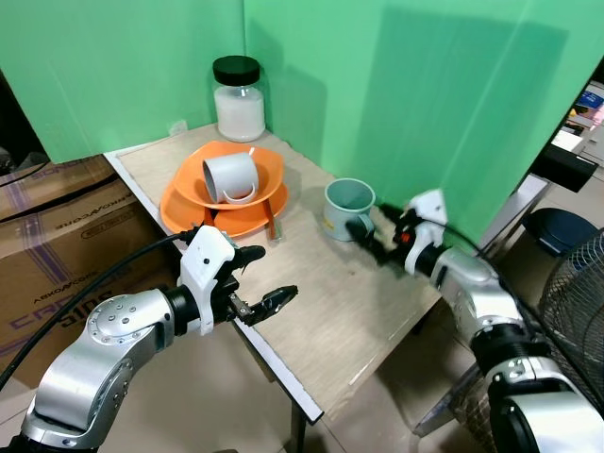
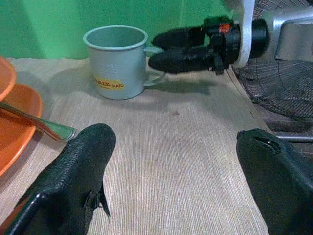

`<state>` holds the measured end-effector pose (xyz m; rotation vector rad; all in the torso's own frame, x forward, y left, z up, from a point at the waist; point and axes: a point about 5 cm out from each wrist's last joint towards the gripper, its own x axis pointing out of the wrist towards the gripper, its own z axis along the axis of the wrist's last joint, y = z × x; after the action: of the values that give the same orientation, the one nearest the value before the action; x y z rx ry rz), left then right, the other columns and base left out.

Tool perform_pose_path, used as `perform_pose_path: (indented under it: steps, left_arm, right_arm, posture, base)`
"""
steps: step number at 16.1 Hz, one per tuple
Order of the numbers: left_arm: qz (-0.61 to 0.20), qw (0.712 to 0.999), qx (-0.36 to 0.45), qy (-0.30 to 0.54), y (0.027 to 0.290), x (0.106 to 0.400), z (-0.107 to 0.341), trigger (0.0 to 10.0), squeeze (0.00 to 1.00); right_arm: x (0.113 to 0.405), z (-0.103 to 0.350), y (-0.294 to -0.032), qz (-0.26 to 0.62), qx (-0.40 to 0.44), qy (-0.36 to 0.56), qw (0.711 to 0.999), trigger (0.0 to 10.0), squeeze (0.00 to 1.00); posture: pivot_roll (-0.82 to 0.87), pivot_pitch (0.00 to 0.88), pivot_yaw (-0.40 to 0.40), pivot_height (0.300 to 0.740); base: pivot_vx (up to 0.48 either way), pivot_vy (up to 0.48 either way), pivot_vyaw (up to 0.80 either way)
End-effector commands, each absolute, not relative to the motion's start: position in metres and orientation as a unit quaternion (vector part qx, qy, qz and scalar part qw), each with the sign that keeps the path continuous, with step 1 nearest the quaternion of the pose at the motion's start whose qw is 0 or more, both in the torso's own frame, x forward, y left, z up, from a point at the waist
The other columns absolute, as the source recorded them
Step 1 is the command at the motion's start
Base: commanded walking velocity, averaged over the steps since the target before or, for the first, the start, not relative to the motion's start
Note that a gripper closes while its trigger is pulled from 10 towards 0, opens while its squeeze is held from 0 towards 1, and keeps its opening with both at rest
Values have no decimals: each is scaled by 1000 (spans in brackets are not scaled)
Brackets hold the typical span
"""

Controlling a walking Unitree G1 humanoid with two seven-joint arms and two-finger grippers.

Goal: Setting the table

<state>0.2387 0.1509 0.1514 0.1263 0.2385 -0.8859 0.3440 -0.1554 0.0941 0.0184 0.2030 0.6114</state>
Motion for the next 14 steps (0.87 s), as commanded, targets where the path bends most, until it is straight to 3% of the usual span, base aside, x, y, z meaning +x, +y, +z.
perform_pose_path:
  steps: [1, 4, 5, 6, 14]
  left_arm:
    - [-434, 891, 69, 113, 149, 239, 153, 10000, 0]
    - [-435, 890, 70, 113, 149, 240, 153, 10000, 0]
    - [-435, 890, 71, 113, 149, 240, 153, 10000, 0]
    - [-435, 890, 72, 113, 150, 241, 153, 10000, 0]
    - [-432, 891, 80, 113, 150, 245, 154, 10000, 0]
  right_arm:
    - [345, 93, -159, 279, -11, 110, 954, 10000, 0]
    - [344, 87, -157, 247, 7, 119, 962, 10000, 0]
    - [344, 87, -156, 244, 20, 116, 962, 1882, 0]
    - [343, 88, -153, 245, 35, 110, 963, 0, 0]
    - [342, 85, -147, 252, 38, 122, 959, 0, 0]
  posture:
    - [104, 0, -26, 740]
    - [104, 0, -22, 740]
    - [105, 0, -21, 740]
    - [105, 0, -19, 740]
    - [108, 0, -17, 740]
  base:
    - [0, 0, 0]
    - [0, 0, 0]
    - [0, 0, 0]
    - [0, 0, 0]
    - [0, 0, 0]
